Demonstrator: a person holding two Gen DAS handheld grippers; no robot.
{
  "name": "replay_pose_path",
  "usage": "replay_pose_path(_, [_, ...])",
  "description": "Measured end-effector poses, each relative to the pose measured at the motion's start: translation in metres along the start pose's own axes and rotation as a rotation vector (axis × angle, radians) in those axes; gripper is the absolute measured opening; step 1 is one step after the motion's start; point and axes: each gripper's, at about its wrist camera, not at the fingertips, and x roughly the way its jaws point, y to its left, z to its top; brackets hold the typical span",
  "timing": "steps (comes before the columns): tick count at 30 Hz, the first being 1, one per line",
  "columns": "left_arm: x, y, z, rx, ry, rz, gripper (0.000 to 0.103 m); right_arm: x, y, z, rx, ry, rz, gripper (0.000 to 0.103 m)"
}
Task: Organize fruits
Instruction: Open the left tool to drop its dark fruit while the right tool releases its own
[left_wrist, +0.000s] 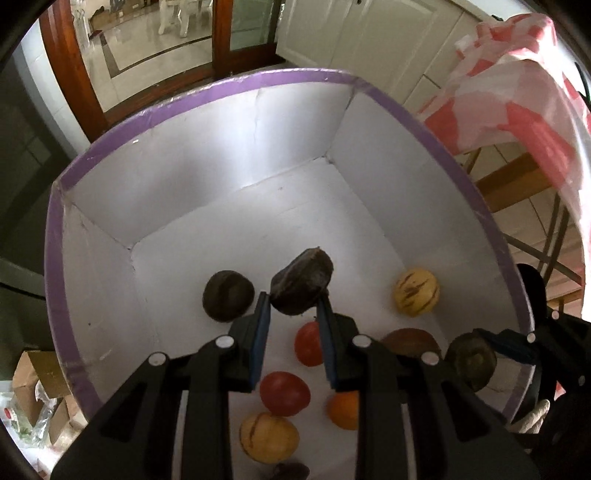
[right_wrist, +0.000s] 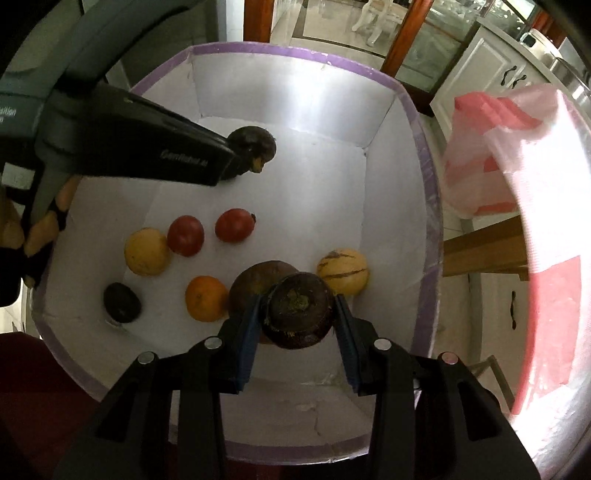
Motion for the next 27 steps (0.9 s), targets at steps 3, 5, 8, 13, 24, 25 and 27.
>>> replay_pose_path(3, [0.0, -0.002, -0.001, 0.001, 0.001, 0.012, 0.026, 0.002, 0.0, 0.0, 0.008, -0.002, 0.009, 0.04])
replay_pose_path(5, [-0.001, -0.002, -0.001, -0.006, -0.006, 0.013, 0.027, 0.0, 0.0, 0.0, 0.013, -0.008, 0.015, 0.04])
replay_pose_path(8, [0.0, 0.002, 0.001, -0.037, -0.003, 0.008, 0.041, -0.001, 0.001, -0.001, 0.016, -0.013, 0.023, 0.042])
replay_pose_path(13, [-0.005, 0.014, 0.0, -0.115, -0.028, -0.008, 0.07, -0.01, 0.002, 0.0, 0.02, -0.052, 0.028, 0.068])
replay_pose_path(24, [-0.002, 0.018, 0.0, -0.149, -0.004, -0.067, 0.09, -0.042, 0.012, 0.003, -0.028, -0.191, 0.084, 0.087])
replay_pose_path(25, [-0.002, 0.017, 0.0, -0.145, -0.004, -0.066, 0.091, -0.045, 0.011, 0.003, -0.023, -0.202, 0.088, 0.087])
replay_pose_path(27, [-0.003, 0.014, 0.002, -0.136, -0.009, -0.058, 0.094, -0.051, 0.008, 0.002, -0.009, -0.221, 0.096, 0.087])
